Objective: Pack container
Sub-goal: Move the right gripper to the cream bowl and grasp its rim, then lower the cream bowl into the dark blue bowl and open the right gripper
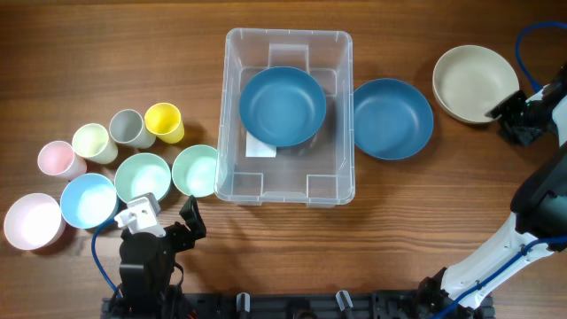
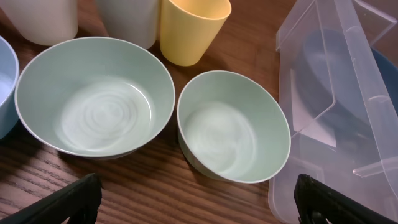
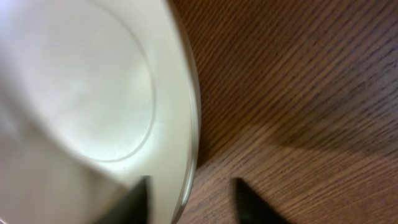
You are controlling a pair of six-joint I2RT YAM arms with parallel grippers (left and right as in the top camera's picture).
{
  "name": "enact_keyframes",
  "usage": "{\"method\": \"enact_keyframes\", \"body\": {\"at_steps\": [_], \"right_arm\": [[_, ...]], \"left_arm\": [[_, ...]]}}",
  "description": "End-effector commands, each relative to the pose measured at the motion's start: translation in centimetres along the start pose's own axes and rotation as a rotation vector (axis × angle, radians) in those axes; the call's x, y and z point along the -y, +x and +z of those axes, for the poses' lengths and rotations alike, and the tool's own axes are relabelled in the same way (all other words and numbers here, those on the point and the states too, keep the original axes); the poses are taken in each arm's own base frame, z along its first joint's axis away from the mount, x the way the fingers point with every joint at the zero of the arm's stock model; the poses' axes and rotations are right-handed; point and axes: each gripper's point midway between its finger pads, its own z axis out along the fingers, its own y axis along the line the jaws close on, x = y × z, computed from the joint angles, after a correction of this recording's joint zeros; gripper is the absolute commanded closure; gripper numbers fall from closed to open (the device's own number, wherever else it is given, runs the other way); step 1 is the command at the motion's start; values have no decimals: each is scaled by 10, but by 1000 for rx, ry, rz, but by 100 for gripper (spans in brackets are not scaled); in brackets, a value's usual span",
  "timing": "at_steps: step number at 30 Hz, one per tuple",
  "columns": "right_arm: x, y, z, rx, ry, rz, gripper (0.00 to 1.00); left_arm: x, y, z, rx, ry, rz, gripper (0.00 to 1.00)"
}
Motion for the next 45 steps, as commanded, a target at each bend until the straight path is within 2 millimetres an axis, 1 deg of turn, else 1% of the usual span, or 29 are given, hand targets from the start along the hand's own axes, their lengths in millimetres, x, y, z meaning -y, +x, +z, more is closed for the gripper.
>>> {"method": "enact_keyframes", "body": {"at_steps": [1,3,5,8,10,11,12,13,14,16,18,19,20,21,22,23,24,25,26,27,28,29,31,33,36,40,42,43,45], "right_arm": [[7,-3,3,17,47,1,79],[15,-4,5,29,98,20,94],[19,-3,2,27,121,27,96],[27,-7,-21,67,163,85,96],[21,-16,-52,145,157,77,96],[16,-21,-72,197,145,69,96],[2,-27,-104,278,107,53,96],[-10,-29,-128,333,67,36,96],[-26,-27,-157,396,11,12,96],[-59,-16,-200,468,-108,-50,96],[-98,9,-235,502,-235,-139,96],[-117,24,-248,510,-280,-191,96],[-139,46,-258,509,-318,-252,96],[-156,64,-262,497,-345,-305,96],[-174,84,-262,474,-373,-367,96],[-202,118,-256,425,-406,-464,95],[-244,177,-226,334,-403,-617,96],[-258,200,-208,296,-380,-676,96],[-263,210,-197,276,-360,-691,96],[-271,226,-176,240,-328,-713,96],[-275,236,-164,214,-316,-729,96],[-282,253,-143,165,-302,-764,96],[-289,279,-111,102,-271,-828,96],[-290,292,-88,85,-224,-870,96],[-287,288,-63,113,-144,-833,96],[-297,279,-63,156,-173,-855,96],[-305,279,-65,175,-203,-923,48],[-308,278,-68,184,-212,-950,45],[-311,276,-77,202,-221,-990,48]], "left_arm": [[-1,1,1,-1,2,1,0],[-1,1,1,-1,2,1,0],[-1,1,1,-1,2,1,0],[-1,1,1,-1,2,1,0],[-1,1,1,-1,2,1,0],[-1,1,1,-1,2,1,0],[-1,1,1,-1,2,1,0],[-1,1,1,-1,2,1,0],[-1,1,1,-1,2,1,0],[-1,1,1,-1,2,1,0],[-1,1,1,-1,2,1,0],[-1,1,1,-1,2,1,0],[-1,1,1,-1,2,1,0],[-1,1,1,-1,2,1,0],[-1,1,1,-1,2,1,0],[-1,1,1,-1,2,1,0],[-1,1,1,-1,2,1,0],[-1,1,1,-1,2,1,0],[-1,1,1,-1,2,1,0],[-1,1,1,-1,2,1,0],[-1,1,1,-1,2,1,0],[-1,1,1,-1,2,1,0],[-1,1,1,-1,2,1,0],[-1,1,1,-1,2,1,0],[-1,1,1,-1,2,1,0],[-1,1,1,-1,2,1,0],[-1,1,1,-1,2,1,0],[-1,1,1,-1,2,1,0],[-1,1,1,-1,2,1,0]]}}
